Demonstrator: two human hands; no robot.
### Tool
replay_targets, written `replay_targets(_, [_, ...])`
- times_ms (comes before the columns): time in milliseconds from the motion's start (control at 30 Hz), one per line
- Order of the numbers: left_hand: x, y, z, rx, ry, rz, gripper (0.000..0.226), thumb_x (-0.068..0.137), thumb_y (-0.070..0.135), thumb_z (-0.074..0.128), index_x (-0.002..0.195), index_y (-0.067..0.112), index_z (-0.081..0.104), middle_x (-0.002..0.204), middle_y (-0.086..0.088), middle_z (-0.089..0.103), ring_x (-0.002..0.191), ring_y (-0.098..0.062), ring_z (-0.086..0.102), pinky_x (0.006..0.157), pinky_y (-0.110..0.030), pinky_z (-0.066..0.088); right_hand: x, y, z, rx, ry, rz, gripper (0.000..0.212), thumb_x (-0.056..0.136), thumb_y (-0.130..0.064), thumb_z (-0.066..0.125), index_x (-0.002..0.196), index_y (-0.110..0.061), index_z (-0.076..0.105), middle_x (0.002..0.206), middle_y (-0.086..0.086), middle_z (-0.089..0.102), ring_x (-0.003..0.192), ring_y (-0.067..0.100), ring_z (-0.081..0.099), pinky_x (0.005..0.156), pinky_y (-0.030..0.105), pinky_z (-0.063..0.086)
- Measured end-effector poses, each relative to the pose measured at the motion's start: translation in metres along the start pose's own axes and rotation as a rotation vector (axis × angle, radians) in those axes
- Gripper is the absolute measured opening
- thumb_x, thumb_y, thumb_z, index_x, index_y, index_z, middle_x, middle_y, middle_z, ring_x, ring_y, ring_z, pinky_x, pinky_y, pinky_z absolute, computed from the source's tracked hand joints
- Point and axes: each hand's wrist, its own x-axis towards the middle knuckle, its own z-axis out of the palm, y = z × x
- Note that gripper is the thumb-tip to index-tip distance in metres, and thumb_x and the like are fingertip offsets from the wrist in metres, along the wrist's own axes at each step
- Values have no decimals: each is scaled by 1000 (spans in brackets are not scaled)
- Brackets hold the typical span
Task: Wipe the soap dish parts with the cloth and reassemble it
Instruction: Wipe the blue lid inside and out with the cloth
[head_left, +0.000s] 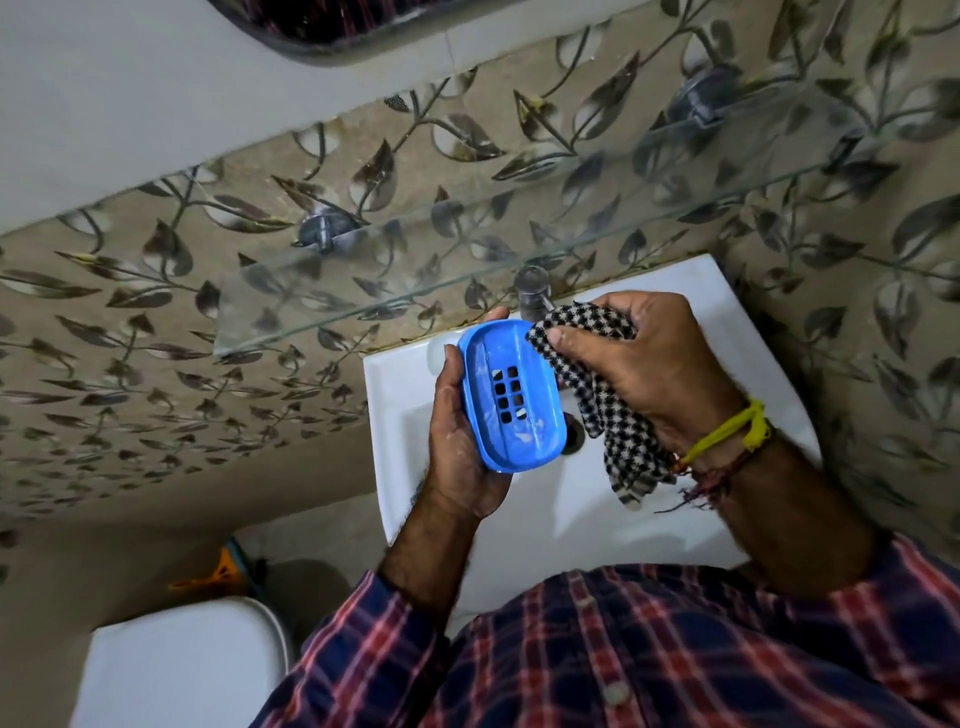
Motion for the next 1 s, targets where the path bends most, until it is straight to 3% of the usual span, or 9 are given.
replay_targets(67, [0, -1, 2, 10, -9, 3, 58, 103, 52, 25, 128, 20, 66, 101, -5, 76, 84, -21, 73, 67, -35, 60, -3, 0, 2, -34, 12, -9, 13, 79, -9, 81, 89, -5, 74, 80, 7, 78, 71, 22, 75, 66, 36, 61])
replay_targets(333, [0, 2, 15, 96, -70, 57, 52, 106, 44, 24, 140, 22, 55, 135, -9, 63, 123, -25, 60, 104, -41, 48, -15, -5, 14, -148, 95, -58, 18, 75, -30, 76, 82, -13, 74, 73, 2, 76, 70, 22, 75, 67, 47, 62])
replay_targets(467, [-1, 1, 21, 130, -128, 109, 46, 104, 42, 30, 137, 23, 55, 129, -8, 67, 118, -22, 64, 97, -35, 53, -19, -10, 29, 48, 210, 32, 11, 80, -18, 75, 81, -7, 74, 76, 10, 76, 72, 29, 75, 67, 48, 63])
replay_targets(567, [-3, 1, 23, 129, -134, 129, 46, 105, 42, 31, 141, 23, 52, 134, -15, 62, 125, -29, 58, 109, -43, 44, -25, -18, 38, 375, 156, 193, 9, 86, -6, 71, 90, 2, 74, 89, 24, 75, 75, 29, 72, 73, 45, 62])
replay_targets(667, [-4, 2, 23, 144, -132, 134, 44, 104, 41, 34, 140, 21, 50, 132, -16, 61, 123, -30, 57, 108, -44, 42, -29, -22, 39, 557, 80, 318, 14, 89, -1, 66, 98, 8, 71, 95, 28, 73, 78, 32, 71, 78, 45, 61])
replay_targets(833, [-4, 6, 21, 244, -146, 157, 43, 103, 43, 36, 139, 23, 49, 128, -16, 60, 121, -30, 57, 106, -45, 42, -30, -20, 37, 514, 20, 299, 14, 90, 1, 63, 101, 3, 72, 96, 23, 74, 83, 32, 72, 85, 47, 60])
replay_targets(1000, [-6, 18, 25, 285, -182, 202, 49, 96, 50, 43, 139, 26, 50, 130, -18, 57, 120, -31, 56, 111, -52, 38, -35, -24, 32, 447, -112, 199, 18, 93, 0, 60, 108, 3, 69, 95, 22, 73, 83, 29, 71, 79, 42, 61])
